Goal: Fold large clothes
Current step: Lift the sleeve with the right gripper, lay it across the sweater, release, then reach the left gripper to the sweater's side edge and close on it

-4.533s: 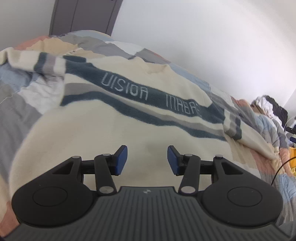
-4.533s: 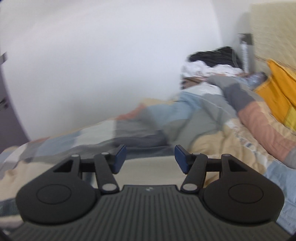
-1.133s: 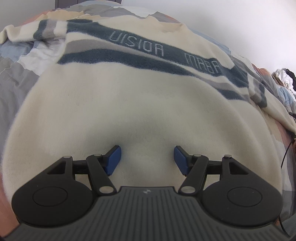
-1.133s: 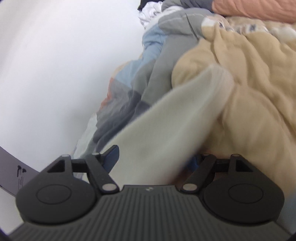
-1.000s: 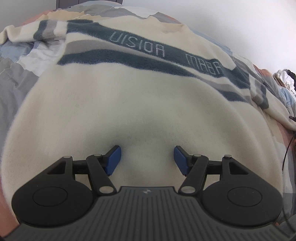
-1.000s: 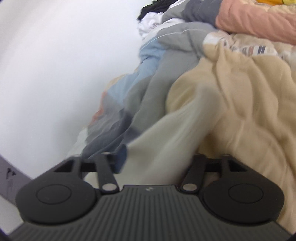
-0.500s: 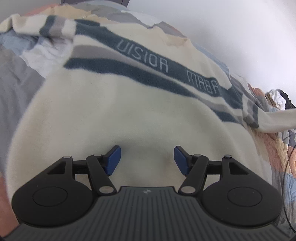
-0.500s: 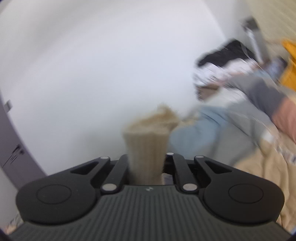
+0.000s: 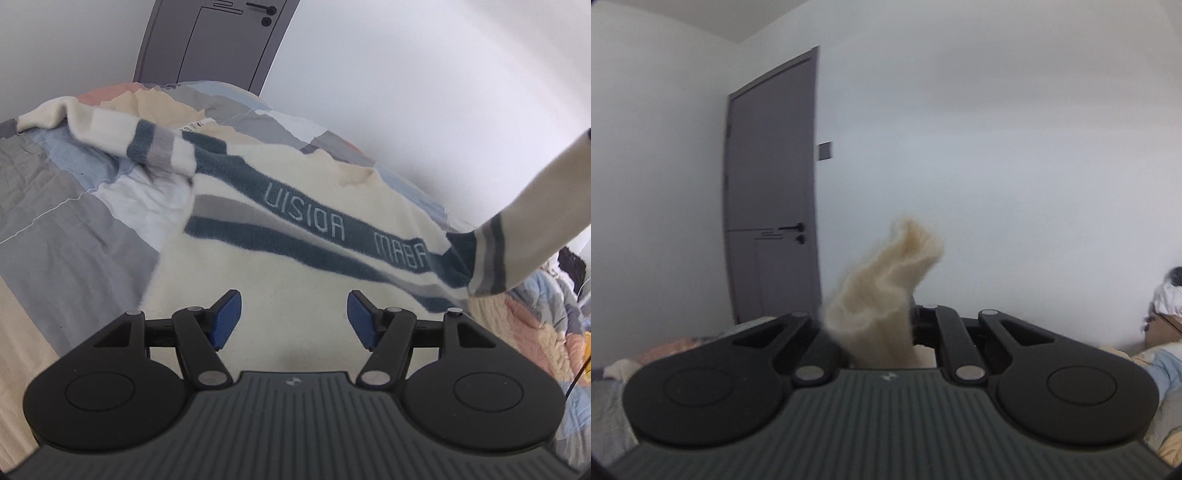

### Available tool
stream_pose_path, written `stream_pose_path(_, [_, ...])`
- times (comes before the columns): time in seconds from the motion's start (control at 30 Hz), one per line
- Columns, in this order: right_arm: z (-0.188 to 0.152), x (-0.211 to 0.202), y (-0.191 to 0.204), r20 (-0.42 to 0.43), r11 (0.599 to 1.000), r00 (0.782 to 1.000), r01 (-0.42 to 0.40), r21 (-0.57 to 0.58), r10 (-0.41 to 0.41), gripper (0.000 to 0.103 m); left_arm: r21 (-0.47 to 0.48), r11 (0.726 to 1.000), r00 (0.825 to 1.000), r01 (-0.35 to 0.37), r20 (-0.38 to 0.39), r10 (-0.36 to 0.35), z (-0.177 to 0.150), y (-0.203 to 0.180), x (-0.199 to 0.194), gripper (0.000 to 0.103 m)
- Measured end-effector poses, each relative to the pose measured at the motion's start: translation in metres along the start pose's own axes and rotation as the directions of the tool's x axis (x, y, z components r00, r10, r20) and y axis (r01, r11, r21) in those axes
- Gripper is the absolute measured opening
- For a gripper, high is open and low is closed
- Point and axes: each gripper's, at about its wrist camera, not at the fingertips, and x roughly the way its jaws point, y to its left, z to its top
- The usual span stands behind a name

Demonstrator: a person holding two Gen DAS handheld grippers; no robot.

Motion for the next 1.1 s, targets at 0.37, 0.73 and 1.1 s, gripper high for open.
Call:
stream_pose_path(0.37, [-0.114, -0.016, 0.193, -0.258, 0.891, 0.923, -0.356, -0.283, 0.287, 0.01, -0.205, 0.978, 0.998, 0.037, 0.053, -0.027, 0.016, 0.06, -0.016, 0.069])
stream_pose_path(0.73, [-0.233, -0.004, 0.263, -0.583, 0.803, 0.755, -0.529, -0.273, 0.3, 0.02, -0.247, 0.967, 0.998, 0.069, 0.008, -0.069, 0.012, 0.072, 0.006, 0.069])
stream_pose_path(1.1, [-0.202, -0.057, 0.239, -0.563, 0.773, 0.721, -0.598, -0.212, 0.404, 0.057, -0.22, 0.971, 0.996, 0.09, 0.029, -0.086, 0.013, 0.066, 0.005, 0.069])
